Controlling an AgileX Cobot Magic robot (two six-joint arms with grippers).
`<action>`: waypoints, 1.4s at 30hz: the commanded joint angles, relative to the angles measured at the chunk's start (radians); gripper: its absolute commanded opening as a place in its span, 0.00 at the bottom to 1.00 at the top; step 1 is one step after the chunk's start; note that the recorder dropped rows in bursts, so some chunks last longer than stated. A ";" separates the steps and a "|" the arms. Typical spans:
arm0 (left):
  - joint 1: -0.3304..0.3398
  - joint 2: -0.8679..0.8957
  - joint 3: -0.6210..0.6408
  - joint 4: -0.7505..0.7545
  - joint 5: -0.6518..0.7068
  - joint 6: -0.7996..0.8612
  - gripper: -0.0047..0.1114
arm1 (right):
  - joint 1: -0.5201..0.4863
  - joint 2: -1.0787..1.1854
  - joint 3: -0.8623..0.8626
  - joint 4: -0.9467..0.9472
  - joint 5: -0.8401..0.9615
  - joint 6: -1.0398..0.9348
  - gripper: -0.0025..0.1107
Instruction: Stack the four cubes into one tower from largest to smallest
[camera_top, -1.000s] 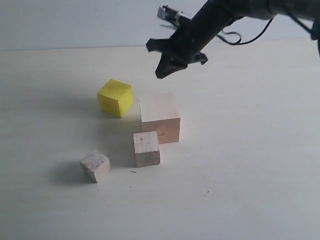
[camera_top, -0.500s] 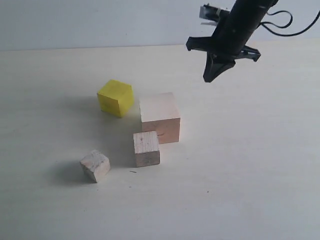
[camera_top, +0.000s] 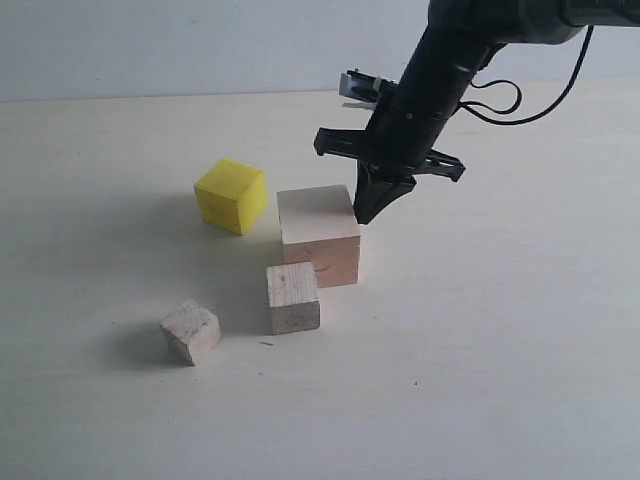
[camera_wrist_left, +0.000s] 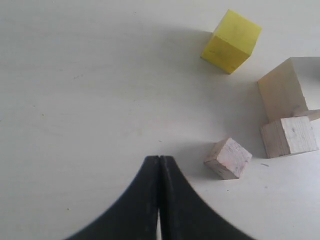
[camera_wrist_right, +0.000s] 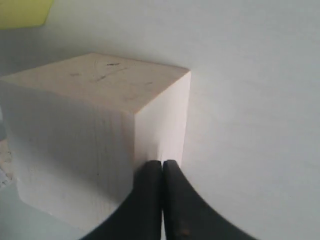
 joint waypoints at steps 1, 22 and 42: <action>-0.005 -0.001 -0.001 -0.016 -0.025 0.008 0.04 | 0.016 -0.011 0.004 0.027 0.004 -0.015 0.02; -0.005 -0.001 -0.001 -0.054 -0.026 0.026 0.04 | 0.039 -0.043 0.004 0.116 0.004 -0.064 0.02; -0.005 0.087 0.000 -0.208 -0.018 0.158 0.04 | 0.221 -0.100 -0.121 0.119 -0.096 -0.234 0.02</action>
